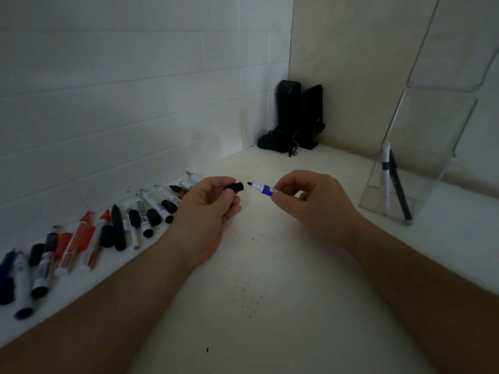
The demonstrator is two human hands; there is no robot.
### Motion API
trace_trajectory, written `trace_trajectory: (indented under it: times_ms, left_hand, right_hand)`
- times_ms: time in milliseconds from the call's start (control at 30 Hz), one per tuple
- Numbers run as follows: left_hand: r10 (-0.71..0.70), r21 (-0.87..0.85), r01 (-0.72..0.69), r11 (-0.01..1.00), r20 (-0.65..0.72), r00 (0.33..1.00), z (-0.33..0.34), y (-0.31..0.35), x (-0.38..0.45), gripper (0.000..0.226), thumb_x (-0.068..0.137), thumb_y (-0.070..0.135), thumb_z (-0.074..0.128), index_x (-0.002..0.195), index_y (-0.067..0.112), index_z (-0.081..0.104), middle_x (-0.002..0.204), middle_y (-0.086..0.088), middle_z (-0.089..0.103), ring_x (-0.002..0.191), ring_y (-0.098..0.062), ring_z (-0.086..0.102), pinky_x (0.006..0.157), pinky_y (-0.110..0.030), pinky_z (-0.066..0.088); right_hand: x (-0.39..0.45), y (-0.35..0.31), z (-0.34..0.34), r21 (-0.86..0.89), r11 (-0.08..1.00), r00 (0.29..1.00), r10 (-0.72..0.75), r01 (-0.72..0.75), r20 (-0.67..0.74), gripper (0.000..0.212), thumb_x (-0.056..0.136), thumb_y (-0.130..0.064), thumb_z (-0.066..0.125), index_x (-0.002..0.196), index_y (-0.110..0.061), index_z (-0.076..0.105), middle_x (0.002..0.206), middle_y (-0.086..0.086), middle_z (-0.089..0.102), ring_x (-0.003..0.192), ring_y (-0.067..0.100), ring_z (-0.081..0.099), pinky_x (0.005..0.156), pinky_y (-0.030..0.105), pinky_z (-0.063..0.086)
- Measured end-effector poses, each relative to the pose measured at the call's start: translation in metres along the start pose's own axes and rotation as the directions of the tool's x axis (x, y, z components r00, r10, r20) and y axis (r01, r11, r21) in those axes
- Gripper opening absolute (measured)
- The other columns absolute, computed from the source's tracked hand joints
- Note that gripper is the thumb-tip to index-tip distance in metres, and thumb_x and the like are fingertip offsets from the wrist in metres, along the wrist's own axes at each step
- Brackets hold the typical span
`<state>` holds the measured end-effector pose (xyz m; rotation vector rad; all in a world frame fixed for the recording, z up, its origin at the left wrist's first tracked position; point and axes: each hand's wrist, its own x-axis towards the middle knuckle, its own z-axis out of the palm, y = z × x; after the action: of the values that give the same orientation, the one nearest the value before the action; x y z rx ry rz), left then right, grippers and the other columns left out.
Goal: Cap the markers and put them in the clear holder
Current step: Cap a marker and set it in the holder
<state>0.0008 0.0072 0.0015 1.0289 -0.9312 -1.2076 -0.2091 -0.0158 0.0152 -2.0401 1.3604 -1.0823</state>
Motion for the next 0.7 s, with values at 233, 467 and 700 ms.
trace_trajectory:
  times_ms: [233,467,700]
  left_hand:
    - [0.054,0.095,-0.058,0.994,0.041,0.998,0.0013,-0.0012,-0.0018,0.025,0.099,-0.002,0.054,0.104,0.015,0.072,0.107,-0.011,0.068,0.082,-0.010,0.065,0.078,-0.021,0.056]
    - [0.098,0.333,-0.112,0.936,0.060,0.993,0.0065,-0.0022,-0.0072,0.022,0.097,0.005,0.060,0.107,0.018,0.074,0.096,-0.009,0.072,0.077,-0.012,0.071,0.077,-0.024,0.060]
    - [0.057,0.353,-0.085,0.932,0.090,0.994,0.0101,-0.0038,-0.0090,0.014,0.101,0.008,0.055,0.105,0.008,0.069,0.082,-0.008,0.073,0.068,-0.014,0.068,0.066,-0.024,0.059]
  right_hand:
    - [-0.0026,0.0027,0.0009,-0.094,0.995,0.998,-0.007,0.013,0.063,0.006,0.090,-0.039,0.072,0.095,-0.036,0.072,0.083,-0.019,0.068,0.070,-0.010,0.058,0.056,0.008,0.041]
    - [-0.0010,-0.0034,0.0002,-0.295,0.947,0.992,-0.110,0.126,0.068,0.015,0.090,-0.040,0.072,0.104,-0.036,0.073,0.089,-0.019,0.068,0.078,0.004,0.062,0.077,0.028,0.055]
    - [-0.0023,-0.0039,0.0052,-0.311,0.929,0.979,-0.185,0.202,0.084,0.015,0.092,-0.043,0.068,0.094,-0.030,0.076,0.079,-0.006,0.072,0.072,0.012,0.064,0.072,0.041,0.057]
